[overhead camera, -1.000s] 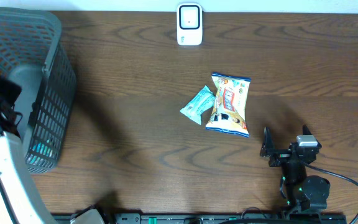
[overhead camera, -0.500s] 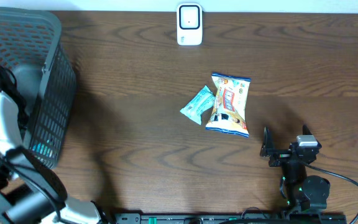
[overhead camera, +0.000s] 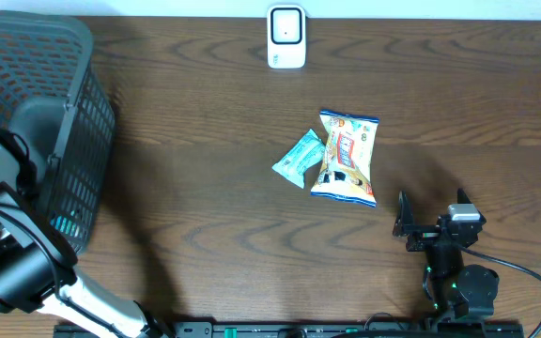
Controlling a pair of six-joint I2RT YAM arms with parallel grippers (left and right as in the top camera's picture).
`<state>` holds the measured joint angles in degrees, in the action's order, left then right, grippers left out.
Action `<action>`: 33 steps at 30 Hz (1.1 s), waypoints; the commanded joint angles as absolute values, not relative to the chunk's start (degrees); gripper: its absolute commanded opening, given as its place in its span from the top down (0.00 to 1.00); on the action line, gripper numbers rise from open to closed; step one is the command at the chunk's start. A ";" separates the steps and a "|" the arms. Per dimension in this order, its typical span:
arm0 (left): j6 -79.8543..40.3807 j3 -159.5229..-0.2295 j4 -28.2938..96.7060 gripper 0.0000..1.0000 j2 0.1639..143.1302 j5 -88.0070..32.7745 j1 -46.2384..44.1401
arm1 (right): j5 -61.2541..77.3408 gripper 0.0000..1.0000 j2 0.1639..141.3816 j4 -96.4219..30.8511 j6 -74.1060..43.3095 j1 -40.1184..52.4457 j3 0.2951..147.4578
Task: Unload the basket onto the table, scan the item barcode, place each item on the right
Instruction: 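Reach the left gripper into the basket and grasp the small orange box, then place the small orange box on the table left of the green pack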
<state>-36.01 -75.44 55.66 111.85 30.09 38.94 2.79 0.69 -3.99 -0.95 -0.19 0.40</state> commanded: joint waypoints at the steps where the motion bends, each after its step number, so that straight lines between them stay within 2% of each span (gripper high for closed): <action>1: -35.57 -74.98 55.46 0.33 113.16 25.32 40.86 | 2.50 0.01 0.38 -4.19 -0.78 0.47 0.32; 3: -35.20 -74.85 55.22 0.44 113.38 23.51 41.67 | 2.50 0.01 0.38 -4.21 -0.78 0.47 0.32; 5: -35.20 -74.85 55.22 0.64 113.38 23.11 42.06 | 2.50 0.01 0.38 -4.21 -0.80 0.47 0.32; 7: -35.22 -74.85 55.20 0.76 113.36 23.11 42.09 | 2.50 0.01 0.38 -4.19 -0.78 0.47 0.32; 11: -35.22 -75.40 55.24 0.91 113.25 23.05 42.06 | 2.50 0.01 0.38 -4.19 -0.78 0.47 0.32; 17: -35.20 -79.57 57.34 0.92 109.34 17.91 42.04 | 2.50 0.01 0.38 -4.19 -0.78 0.47 0.32; 22: -35.22 -82.78 57.10 0.92 100.47 11.57 42.04 | 2.50 0.01 0.38 -4.21 -0.78 0.47 0.32; 33: -36.29 -83.83 44.82 0.92 76.29 -9.91 42.02 | 2.50 0.01 0.38 -4.21 -0.78 0.47 0.32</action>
<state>-35.62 -83.29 46.35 79.92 -0.82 41.93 2.79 0.69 -3.99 -0.95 -0.19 0.40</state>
